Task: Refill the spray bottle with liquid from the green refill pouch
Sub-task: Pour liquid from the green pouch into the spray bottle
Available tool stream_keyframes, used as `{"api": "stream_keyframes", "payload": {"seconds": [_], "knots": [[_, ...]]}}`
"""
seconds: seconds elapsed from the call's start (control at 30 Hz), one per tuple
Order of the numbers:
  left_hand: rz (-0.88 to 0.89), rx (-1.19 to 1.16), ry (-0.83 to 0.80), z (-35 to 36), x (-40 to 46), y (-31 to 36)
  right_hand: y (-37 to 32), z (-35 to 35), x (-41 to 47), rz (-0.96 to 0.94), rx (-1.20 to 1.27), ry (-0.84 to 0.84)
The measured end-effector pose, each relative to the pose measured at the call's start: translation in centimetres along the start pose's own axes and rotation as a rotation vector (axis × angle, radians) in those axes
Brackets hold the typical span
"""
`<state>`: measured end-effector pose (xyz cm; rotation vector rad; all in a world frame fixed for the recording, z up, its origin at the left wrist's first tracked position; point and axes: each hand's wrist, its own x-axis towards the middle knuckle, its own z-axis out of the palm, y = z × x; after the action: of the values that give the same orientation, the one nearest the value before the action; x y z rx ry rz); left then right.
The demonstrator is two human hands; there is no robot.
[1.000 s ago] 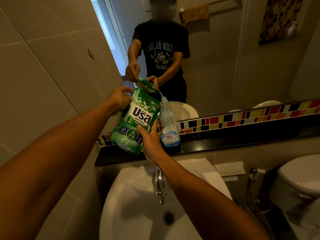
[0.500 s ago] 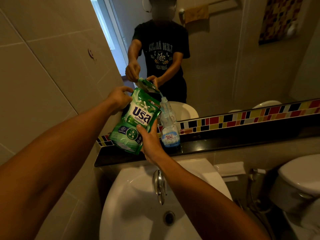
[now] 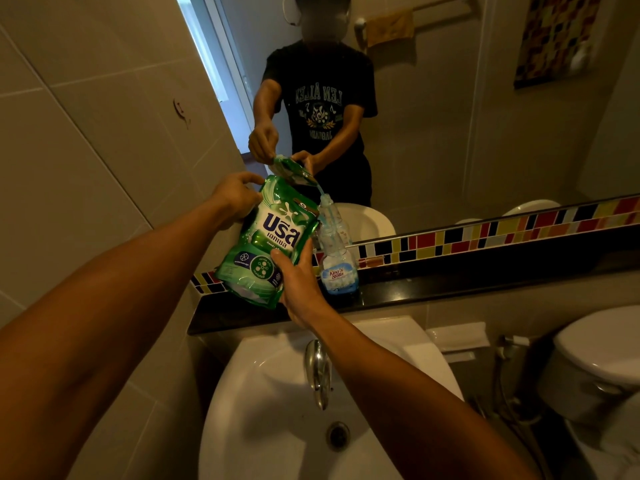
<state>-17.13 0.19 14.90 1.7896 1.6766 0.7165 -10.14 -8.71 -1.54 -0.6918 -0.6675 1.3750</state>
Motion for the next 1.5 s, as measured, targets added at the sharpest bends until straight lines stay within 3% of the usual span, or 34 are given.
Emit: {"api": "stream_keyframes", "payload": {"seconds": [0.93,1.5], "knots": [[0.002,-0.033,0.025,1.0,-0.2,-0.9,0.2,-0.8,0.0,0.026,-0.062,0.028],[-0.099,-0.264,0.076,5.4,-0.5,-7.2,-0.3,-6.2,-1.2,0.05,-0.484,0.004]]}}
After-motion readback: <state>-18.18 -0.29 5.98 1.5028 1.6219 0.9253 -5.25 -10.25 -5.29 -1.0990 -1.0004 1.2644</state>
